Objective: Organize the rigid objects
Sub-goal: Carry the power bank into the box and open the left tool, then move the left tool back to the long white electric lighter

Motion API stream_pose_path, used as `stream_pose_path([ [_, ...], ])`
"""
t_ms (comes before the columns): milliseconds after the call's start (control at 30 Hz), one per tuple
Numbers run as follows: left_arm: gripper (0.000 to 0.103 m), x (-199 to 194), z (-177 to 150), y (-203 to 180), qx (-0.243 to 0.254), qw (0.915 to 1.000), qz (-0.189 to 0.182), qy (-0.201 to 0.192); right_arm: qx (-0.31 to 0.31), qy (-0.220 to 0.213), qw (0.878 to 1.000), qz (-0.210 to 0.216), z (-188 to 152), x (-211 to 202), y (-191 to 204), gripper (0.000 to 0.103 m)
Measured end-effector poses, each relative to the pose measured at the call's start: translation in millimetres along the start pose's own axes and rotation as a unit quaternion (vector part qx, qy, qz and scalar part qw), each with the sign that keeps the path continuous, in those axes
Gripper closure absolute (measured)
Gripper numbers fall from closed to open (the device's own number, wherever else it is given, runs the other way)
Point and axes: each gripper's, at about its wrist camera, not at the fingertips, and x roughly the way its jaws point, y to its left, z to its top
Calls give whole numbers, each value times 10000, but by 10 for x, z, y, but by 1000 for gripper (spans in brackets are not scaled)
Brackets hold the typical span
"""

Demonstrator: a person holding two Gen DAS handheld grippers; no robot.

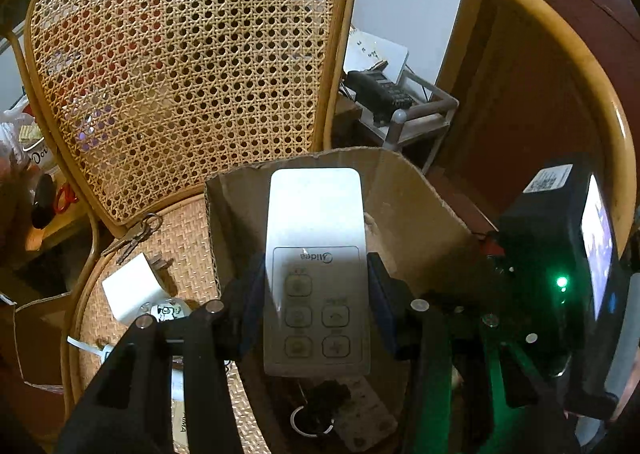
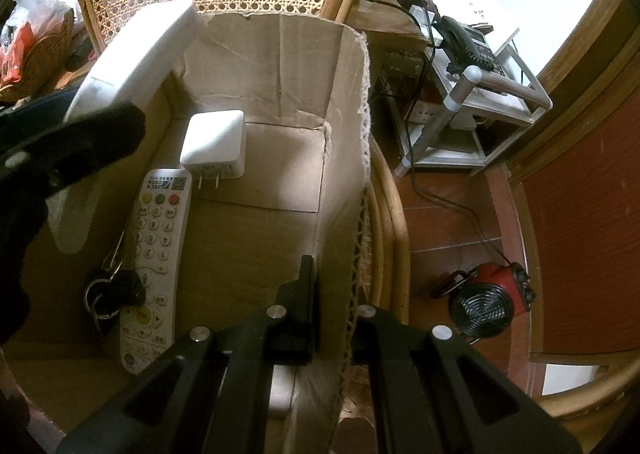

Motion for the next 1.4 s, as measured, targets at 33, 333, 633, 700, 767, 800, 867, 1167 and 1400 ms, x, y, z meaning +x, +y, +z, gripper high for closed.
stream_pose_path([
  [33,57,9,0,15,-32,10000,4,13,9,-1,10000,2,-4,5,7,96],
  [333,57,-32,43,75,-45,10000,2,-35,-21,-8,10000,-23,-4,9,15,96],
  [633,22,-410,50,263,-39,9987,275,-426,-35,-9,10000,-27,-3,13,23,96],
  [700,13,-519,21,365,-113,9977,396,-535,-42,-11,10000,-31,-1,13,19,96],
  [767,8,-603,-15,469,-204,9967,484,-617,-37,-12,10000,-24,-3,13,22,96],
  [800,6,-652,-38,551,-251,9960,566,-649,-38,-12,10000,-24,0,13,20,96],
  [867,6,-708,-57,662,-294,9949,691,-680,-36,-13,10000,-25,-2,13,20,96],
  [1167,4,-640,-243,1200,-610,9906,1204,-219,-48,-15,10000,-21,-4,13,19,96],
  [1400,4,-277,-403,1422,-565,9863,1481,464,-50,-17,10000,-21,-3,13,20,96],
])
